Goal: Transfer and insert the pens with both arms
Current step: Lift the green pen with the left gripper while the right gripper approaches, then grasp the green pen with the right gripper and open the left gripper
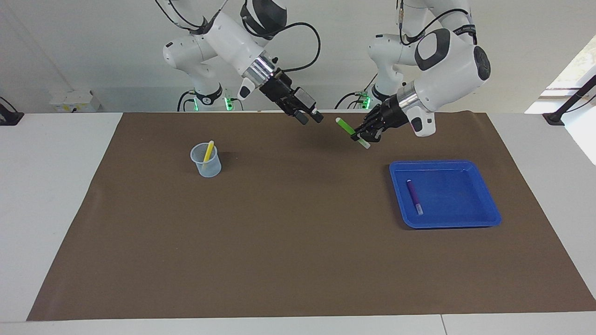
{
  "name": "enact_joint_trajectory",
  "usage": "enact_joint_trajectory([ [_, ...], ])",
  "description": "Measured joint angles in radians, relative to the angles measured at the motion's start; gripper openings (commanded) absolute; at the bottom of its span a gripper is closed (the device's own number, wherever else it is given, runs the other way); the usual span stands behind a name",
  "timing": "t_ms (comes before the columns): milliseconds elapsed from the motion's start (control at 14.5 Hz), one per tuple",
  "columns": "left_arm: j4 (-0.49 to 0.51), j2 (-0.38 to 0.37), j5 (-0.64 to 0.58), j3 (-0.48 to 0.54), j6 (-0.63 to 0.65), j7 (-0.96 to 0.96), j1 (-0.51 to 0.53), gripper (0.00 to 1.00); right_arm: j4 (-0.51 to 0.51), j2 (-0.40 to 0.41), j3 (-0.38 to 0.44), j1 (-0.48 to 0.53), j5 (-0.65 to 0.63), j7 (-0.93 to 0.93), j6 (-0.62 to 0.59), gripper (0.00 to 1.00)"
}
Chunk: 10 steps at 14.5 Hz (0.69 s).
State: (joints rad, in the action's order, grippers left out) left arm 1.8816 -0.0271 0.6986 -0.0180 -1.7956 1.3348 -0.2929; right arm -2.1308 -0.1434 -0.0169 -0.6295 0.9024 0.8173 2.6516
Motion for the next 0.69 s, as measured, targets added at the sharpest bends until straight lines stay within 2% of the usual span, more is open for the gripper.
enact_joint_trajectory([
  [69,0.008,-0.006,0.016,0.000,-0.025,0.033,-0.012,0.00,0.000,0.000,0.000,-0.008,-0.007,-0.002,0.000,0.98],
  [207,0.017,-0.010,0.042,0.000,-0.071,0.082,-0.045,0.00,0.000,0.000,0.000,-0.015,-0.048,-0.003,-0.003,0.83],
  [414,0.027,-0.011,0.064,-0.001,-0.098,0.099,-0.074,0.00,0.001,0.000,0.000,-0.017,-0.147,-0.013,-0.021,0.67],
  [690,0.035,-0.014,0.065,0.000,-0.102,0.099,-0.083,0.00,0.024,0.001,0.004,-0.011,-0.241,-0.053,-0.079,0.62],
])
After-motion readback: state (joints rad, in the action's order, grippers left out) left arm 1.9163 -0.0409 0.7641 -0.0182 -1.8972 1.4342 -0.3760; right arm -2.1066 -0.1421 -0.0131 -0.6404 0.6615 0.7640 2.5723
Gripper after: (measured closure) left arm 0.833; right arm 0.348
